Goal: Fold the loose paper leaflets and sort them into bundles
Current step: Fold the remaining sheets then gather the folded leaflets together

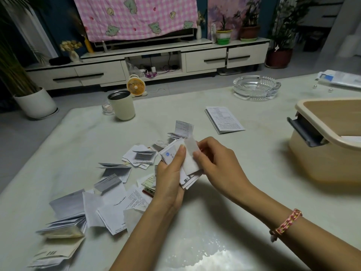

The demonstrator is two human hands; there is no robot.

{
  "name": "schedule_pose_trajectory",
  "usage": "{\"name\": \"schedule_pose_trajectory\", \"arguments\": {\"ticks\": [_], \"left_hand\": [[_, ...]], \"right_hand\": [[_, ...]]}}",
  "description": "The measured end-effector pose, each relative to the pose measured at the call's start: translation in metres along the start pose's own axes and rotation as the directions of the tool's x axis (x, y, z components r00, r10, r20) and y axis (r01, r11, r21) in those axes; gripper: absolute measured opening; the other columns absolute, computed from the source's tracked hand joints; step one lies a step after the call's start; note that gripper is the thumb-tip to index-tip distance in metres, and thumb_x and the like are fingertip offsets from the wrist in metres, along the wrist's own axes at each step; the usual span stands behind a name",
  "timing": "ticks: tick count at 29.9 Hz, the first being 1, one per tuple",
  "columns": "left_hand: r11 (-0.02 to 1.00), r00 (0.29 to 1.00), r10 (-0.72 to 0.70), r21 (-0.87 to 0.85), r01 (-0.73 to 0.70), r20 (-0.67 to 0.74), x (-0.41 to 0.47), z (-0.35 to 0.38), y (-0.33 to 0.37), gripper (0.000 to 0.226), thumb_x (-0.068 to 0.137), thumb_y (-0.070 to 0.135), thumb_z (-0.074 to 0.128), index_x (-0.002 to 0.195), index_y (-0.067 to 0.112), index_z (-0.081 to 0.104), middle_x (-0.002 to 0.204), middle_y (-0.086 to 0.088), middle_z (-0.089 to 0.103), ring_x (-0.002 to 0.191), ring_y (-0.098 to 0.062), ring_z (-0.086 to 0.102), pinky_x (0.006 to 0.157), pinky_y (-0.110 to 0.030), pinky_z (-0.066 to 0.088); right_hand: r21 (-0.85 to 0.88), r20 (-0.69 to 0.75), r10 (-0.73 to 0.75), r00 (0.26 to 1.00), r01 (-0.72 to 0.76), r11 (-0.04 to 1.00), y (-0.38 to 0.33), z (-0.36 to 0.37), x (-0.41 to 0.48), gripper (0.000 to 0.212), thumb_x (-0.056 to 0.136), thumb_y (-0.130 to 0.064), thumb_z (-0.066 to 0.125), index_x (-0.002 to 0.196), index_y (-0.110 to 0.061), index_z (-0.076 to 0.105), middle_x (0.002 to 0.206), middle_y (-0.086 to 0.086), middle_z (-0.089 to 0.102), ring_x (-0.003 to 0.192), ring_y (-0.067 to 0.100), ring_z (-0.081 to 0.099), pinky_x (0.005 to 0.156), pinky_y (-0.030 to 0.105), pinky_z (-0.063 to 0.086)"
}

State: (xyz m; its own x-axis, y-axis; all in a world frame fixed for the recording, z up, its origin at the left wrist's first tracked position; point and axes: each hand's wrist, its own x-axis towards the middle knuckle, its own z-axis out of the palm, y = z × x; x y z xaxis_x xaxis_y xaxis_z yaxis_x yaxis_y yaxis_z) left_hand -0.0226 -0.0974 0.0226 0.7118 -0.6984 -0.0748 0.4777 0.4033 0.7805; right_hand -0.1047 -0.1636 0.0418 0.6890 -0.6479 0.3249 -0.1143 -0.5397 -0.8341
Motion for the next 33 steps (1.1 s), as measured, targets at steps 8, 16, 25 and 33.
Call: {"name": "schedule_pose_trajectory", "arguments": {"ticks": [8,16,25,33], "left_hand": [[0.996,0.997,0.01,0.085,-0.017,0.078,-0.004,0.0,0.003,0.023,0.088,0.014,0.05,0.104,0.003,0.062,0.1,-0.012,0.071,0.092,-0.022,0.069,0.081,-0.032,0.057],[0.955,0.993,0.118,-0.276,-0.11,0.013,0.013,-0.034,0.064,0.023,0.097,0.02,0.037,0.099,0.012,0.058,0.089,-0.003,0.073,0.083,-0.017,0.071,0.074,-0.033,0.058],[0.949,0.998,0.03,-0.315,-0.011,0.056,0.018,-0.039,0.058,0.023,0.097,0.02,0.036,0.104,0.012,0.057,0.092,-0.004,0.073,0.084,-0.019,0.071,0.078,-0.038,0.057],[0.987,1.0,0.011,-0.162,-0.009,0.014,0.023,-0.042,0.048,0.023,0.094,0.019,0.044,0.111,0.011,0.057,0.099,-0.006,0.072,0.095,-0.022,0.068,0.093,-0.044,0.049]], "right_hand": [[-0.081,0.008,-0.093,0.996,0.094,0.992,0.005,0.004,-0.001,0.014,0.085,-0.019,0.065,0.074,-0.011,0.06,0.064,-0.008,0.06,0.057,0.004,0.049,0.059,0.02,0.041],[-0.123,0.113,0.032,0.993,-0.018,0.992,0.012,0.011,-0.002,0.008,0.087,-0.02,0.061,0.094,-0.022,0.057,0.084,-0.009,0.059,0.069,0.004,0.052,0.065,0.009,0.038],[-0.402,0.255,-0.062,0.965,0.164,0.901,0.024,0.042,0.004,0.018,0.092,-0.025,0.054,0.107,-0.018,0.061,0.108,0.001,0.059,0.102,0.019,0.051,0.086,0.027,0.038],[0.398,-0.127,0.354,0.927,-0.28,0.874,0.011,0.011,0.02,0.027,0.085,0.006,0.047,0.097,-0.019,0.052,0.077,0.01,0.06,0.056,0.019,0.055,0.05,0.023,0.047]]}}
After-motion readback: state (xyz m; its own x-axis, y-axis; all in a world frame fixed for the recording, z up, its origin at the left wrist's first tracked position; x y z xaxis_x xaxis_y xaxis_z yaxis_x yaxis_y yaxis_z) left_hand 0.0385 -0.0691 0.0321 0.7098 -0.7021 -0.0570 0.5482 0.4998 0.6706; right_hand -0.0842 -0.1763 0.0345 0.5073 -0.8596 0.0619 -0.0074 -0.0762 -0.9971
